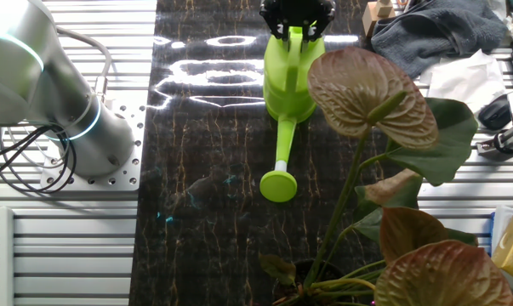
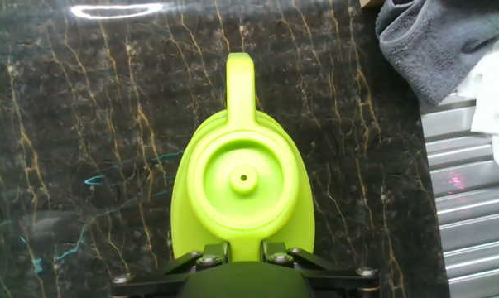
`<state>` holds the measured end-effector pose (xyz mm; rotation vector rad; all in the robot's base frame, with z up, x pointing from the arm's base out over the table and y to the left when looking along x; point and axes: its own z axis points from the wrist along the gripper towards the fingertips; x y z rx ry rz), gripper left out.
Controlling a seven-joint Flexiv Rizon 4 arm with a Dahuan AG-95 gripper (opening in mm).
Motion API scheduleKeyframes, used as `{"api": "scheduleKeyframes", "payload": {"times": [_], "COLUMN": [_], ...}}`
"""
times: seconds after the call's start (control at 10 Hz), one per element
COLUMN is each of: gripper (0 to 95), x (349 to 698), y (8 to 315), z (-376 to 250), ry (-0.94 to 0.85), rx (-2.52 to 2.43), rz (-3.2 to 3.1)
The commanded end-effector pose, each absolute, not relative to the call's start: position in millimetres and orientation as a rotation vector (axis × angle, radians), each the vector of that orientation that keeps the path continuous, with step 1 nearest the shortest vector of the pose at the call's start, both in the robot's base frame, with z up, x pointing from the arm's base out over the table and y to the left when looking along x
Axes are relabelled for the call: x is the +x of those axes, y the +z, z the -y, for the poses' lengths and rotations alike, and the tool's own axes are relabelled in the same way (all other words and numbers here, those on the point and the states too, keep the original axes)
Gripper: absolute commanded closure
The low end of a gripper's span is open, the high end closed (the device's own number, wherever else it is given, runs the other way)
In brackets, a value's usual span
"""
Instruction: Water the plant
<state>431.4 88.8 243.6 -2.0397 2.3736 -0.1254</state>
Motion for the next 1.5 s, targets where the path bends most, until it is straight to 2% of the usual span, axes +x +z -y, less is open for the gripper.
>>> {"api": "scheduleKeyframes", "payload": {"times": [0.1,0.7,1.5], "gripper": [95.0,95.0,95.0], "x": [431.4,434.0,453.1], "y": [244.3,241.5,232.5], "z": [-88.9,-86.7,-52.1], "ry": [-0.127,-0.122,-0.052], "rx": [-2.048,-2.045,-2.097], "rz": [-2.367,-2.361,-2.261]}}
